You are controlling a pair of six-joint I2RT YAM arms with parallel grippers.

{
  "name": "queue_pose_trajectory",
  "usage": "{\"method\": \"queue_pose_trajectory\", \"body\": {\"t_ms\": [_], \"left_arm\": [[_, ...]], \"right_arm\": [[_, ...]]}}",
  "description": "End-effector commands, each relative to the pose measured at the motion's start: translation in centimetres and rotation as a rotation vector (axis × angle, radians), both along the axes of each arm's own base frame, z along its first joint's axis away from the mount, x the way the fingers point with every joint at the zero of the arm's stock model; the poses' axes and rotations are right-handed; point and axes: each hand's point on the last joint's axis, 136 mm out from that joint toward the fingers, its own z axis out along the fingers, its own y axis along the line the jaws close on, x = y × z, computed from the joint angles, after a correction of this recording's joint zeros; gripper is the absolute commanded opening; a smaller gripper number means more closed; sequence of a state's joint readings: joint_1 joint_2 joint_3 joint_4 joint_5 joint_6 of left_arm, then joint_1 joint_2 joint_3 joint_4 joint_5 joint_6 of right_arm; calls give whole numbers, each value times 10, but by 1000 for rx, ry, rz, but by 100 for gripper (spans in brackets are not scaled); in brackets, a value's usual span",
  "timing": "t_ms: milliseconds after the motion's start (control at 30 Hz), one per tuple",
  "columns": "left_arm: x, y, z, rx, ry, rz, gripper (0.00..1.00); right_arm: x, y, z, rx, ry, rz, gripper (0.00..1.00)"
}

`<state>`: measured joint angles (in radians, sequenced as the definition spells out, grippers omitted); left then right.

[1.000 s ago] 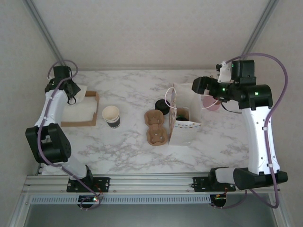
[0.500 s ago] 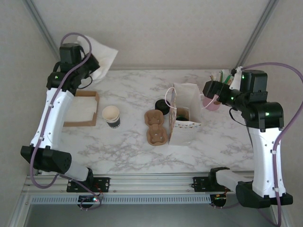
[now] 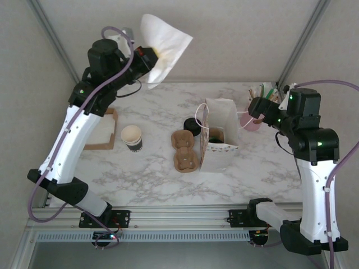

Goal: Pack the takeout coffee

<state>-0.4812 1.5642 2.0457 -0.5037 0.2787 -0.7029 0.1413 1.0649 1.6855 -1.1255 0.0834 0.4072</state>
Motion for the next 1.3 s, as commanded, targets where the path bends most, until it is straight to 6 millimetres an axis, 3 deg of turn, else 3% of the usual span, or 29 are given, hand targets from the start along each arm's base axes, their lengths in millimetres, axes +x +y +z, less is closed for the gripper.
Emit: {"method": "queue_pose_trajectory", "body": {"t_ms": [0, 200, 367, 533, 733, 1100, 1267], "left_arm": [[-16, -45, 27, -112, -37, -146, 0], [-48, -113, 47, -185, -45, -312, 0], [-69, -144, 56, -266, -27, -398, 0], [-82, -169, 50, -334, 24, -441, 0], [-81, -195, 6, -398, 161, -438, 0], [-58, -187, -78, -290, 267, -184, 0], [-54, -200, -106, -246, 315, -167, 0]], "right_arm": [[-4, -18, 0, -17, -11, -108, 99], [-8, -36, -11, -47, 48, -222, 99], [-13, -47, -20, -91, 107, -280, 99], [-24, -62, -15, -133, 103, -351, 99], [-42, -73, -4, -155, 76, -395, 99], [-55, -70, 7, -139, 50, -361, 99], [-49, -61, 3, -122, 70, -314, 99]]}}
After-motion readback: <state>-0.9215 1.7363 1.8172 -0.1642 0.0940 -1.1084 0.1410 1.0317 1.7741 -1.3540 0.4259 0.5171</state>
